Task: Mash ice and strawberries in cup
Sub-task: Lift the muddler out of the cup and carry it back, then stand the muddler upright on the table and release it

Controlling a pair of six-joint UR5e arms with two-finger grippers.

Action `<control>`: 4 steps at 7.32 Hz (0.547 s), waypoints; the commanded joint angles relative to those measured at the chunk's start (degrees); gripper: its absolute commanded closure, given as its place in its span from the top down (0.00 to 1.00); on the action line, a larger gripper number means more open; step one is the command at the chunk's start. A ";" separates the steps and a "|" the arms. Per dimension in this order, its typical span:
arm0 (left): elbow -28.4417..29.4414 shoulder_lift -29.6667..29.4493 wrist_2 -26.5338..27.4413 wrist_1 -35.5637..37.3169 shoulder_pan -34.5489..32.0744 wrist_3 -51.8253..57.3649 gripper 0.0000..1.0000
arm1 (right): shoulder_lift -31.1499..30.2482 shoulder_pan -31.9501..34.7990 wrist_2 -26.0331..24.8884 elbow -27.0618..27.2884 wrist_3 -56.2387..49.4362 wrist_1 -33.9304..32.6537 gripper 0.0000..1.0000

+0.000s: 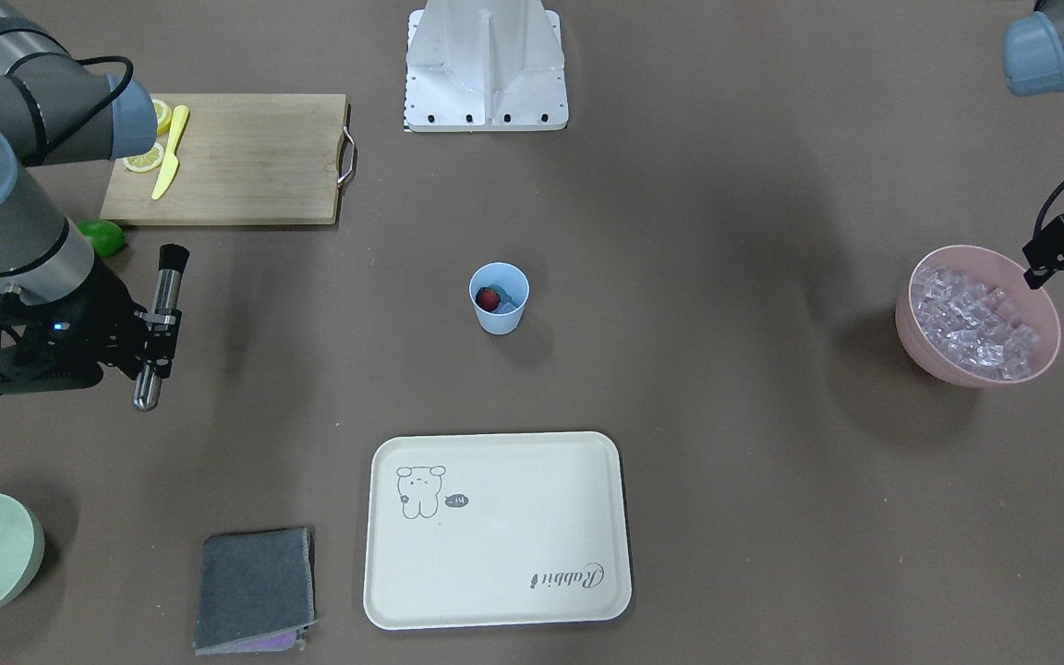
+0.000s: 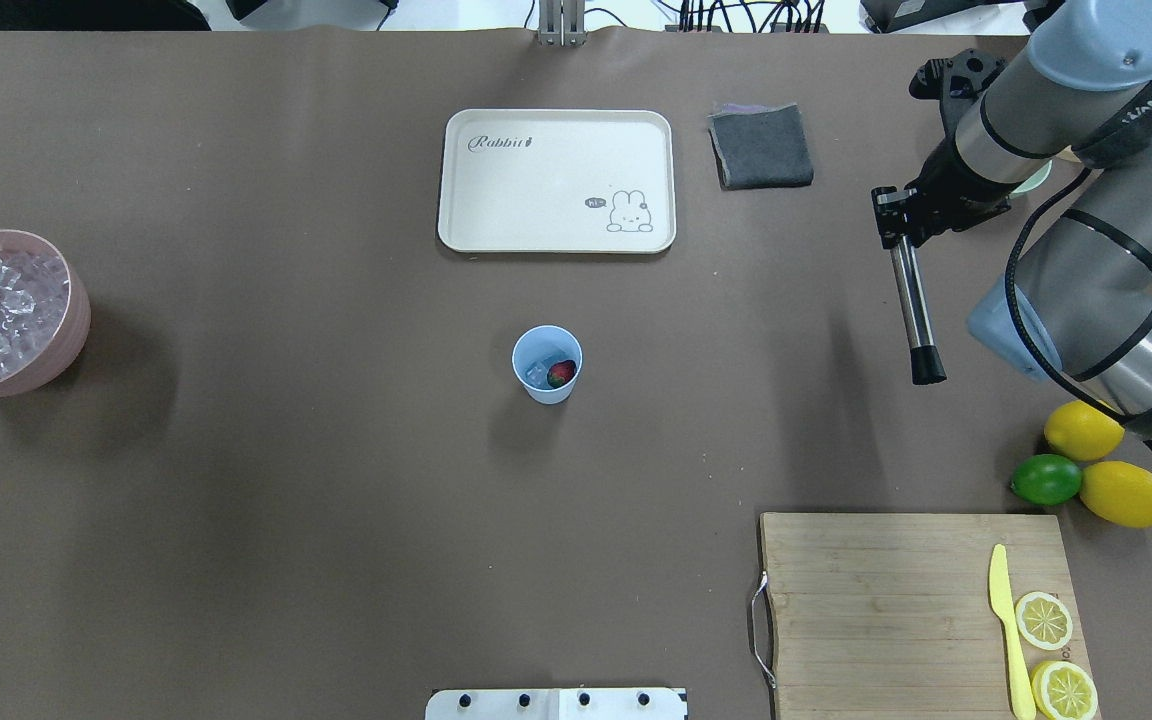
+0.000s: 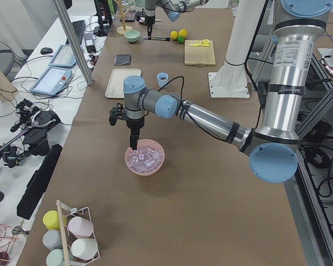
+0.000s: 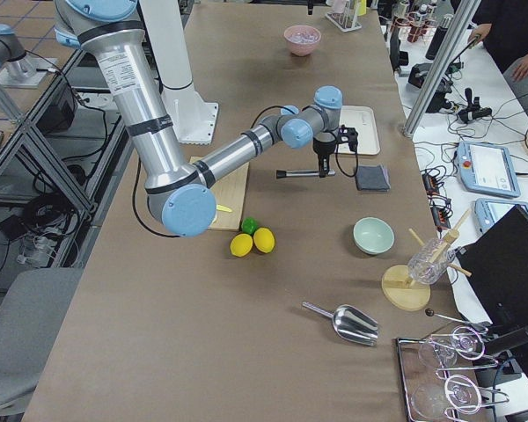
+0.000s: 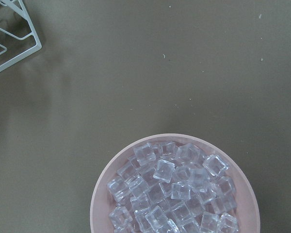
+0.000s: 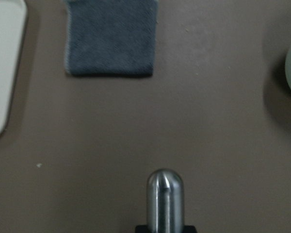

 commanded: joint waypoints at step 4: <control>-0.45 0.13 0.12 -0.01 -0.04 0.01 0.98 | -0.13 0.68 1.52 -17.44 -11.03 7.07 0.00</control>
